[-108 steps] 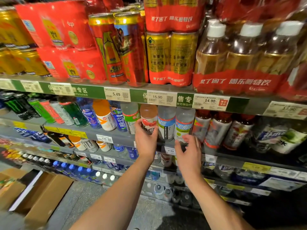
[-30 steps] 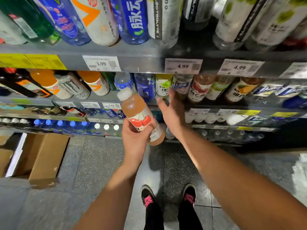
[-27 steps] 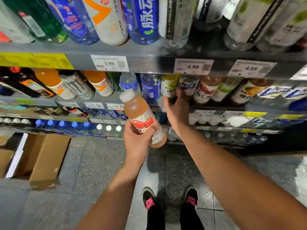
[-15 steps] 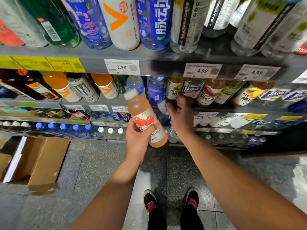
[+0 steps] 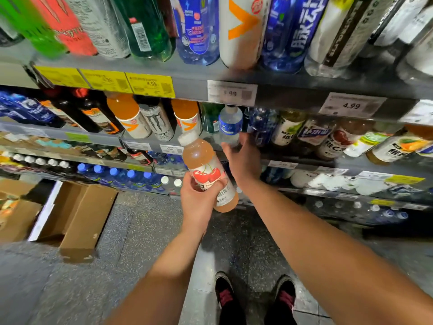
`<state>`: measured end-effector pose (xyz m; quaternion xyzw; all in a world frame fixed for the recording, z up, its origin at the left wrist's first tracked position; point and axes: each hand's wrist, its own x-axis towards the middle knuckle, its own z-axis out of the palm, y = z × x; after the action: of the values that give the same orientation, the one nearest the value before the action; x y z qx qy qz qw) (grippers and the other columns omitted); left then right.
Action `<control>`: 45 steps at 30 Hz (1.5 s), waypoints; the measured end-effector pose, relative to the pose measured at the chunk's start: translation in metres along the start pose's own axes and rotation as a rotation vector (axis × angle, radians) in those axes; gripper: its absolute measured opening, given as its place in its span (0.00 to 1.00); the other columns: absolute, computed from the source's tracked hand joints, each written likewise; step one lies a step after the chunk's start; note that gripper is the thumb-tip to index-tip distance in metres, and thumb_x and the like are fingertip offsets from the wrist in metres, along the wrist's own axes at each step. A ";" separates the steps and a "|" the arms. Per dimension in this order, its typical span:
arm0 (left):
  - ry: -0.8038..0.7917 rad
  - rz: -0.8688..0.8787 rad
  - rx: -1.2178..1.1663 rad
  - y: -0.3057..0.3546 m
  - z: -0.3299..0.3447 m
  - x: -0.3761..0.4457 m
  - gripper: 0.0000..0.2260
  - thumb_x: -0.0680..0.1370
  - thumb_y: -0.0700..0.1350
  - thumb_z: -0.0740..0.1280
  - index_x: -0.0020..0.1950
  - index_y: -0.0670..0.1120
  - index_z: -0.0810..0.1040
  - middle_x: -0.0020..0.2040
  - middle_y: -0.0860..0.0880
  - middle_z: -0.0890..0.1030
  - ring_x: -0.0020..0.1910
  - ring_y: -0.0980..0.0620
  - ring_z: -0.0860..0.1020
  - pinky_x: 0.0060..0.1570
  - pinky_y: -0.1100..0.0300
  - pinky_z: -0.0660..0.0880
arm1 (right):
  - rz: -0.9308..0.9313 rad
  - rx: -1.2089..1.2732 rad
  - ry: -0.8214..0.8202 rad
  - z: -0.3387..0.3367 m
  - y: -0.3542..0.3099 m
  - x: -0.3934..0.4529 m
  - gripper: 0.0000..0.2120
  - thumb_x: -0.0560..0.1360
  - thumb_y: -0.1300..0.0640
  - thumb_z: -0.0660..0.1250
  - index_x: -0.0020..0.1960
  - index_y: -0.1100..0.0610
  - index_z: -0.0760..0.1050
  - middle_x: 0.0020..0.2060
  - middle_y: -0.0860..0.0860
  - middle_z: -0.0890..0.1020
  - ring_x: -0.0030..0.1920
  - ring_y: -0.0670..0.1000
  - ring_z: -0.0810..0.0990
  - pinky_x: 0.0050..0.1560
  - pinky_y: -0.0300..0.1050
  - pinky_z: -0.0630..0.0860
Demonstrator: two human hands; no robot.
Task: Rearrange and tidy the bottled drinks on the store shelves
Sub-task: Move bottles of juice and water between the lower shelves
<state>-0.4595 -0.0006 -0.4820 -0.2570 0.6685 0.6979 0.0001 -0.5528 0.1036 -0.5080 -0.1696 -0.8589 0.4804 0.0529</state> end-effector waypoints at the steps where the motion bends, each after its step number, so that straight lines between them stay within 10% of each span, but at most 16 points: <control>1: -0.007 0.002 0.001 0.000 -0.004 0.002 0.20 0.68 0.33 0.79 0.56 0.43 0.78 0.49 0.46 0.85 0.45 0.54 0.83 0.47 0.62 0.79 | -0.005 -0.006 0.053 0.005 0.000 0.001 0.23 0.73 0.46 0.71 0.62 0.57 0.74 0.55 0.55 0.82 0.55 0.57 0.81 0.53 0.54 0.79; 10: -0.044 -0.001 -0.003 0.004 -0.018 0.017 0.20 0.68 0.32 0.78 0.53 0.48 0.77 0.46 0.52 0.85 0.42 0.60 0.83 0.42 0.67 0.77 | 0.201 0.146 0.636 0.006 -0.001 0.025 0.33 0.67 0.53 0.79 0.63 0.69 0.70 0.61 0.63 0.75 0.62 0.63 0.72 0.64 0.52 0.68; 18: -0.057 0.015 0.009 0.005 -0.012 0.024 0.20 0.68 0.32 0.78 0.53 0.47 0.77 0.45 0.52 0.85 0.41 0.60 0.83 0.43 0.68 0.78 | 0.200 0.093 0.530 0.003 0.006 0.044 0.47 0.67 0.48 0.79 0.75 0.67 0.61 0.72 0.63 0.68 0.72 0.62 0.66 0.73 0.50 0.59; 28: -0.087 0.008 0.025 0.006 0.007 0.021 0.20 0.67 0.32 0.79 0.52 0.48 0.77 0.44 0.53 0.85 0.41 0.60 0.83 0.43 0.68 0.78 | 0.125 0.172 0.454 -0.020 0.003 0.033 0.40 0.64 0.45 0.77 0.68 0.64 0.70 0.57 0.57 0.82 0.53 0.56 0.82 0.53 0.44 0.79; 32: -0.103 -0.007 0.043 0.009 0.025 0.020 0.20 0.67 0.33 0.79 0.53 0.48 0.78 0.45 0.52 0.85 0.41 0.60 0.83 0.43 0.68 0.77 | 0.057 0.143 0.398 -0.051 0.004 0.017 0.28 0.65 0.49 0.78 0.58 0.63 0.75 0.47 0.49 0.81 0.44 0.50 0.80 0.41 0.29 0.71; 37: -0.116 -0.015 0.098 0.006 0.054 0.018 0.21 0.67 0.35 0.80 0.54 0.49 0.79 0.47 0.51 0.86 0.43 0.60 0.83 0.44 0.66 0.78 | 0.087 0.099 0.292 -0.088 0.021 -0.013 0.31 0.65 0.45 0.77 0.61 0.59 0.74 0.51 0.51 0.82 0.50 0.50 0.80 0.48 0.40 0.74; 45: -0.119 0.012 0.187 -0.001 0.091 0.008 0.24 0.66 0.38 0.81 0.59 0.45 0.78 0.50 0.50 0.85 0.46 0.58 0.84 0.49 0.62 0.79 | 0.158 0.134 0.196 -0.142 0.063 -0.045 0.22 0.67 0.51 0.80 0.55 0.55 0.75 0.44 0.47 0.81 0.41 0.42 0.78 0.37 0.21 0.67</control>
<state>-0.4990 0.0814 -0.4886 -0.2101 0.7311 0.6464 0.0597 -0.4591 0.2331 -0.4826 -0.2787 -0.7995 0.5206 0.1098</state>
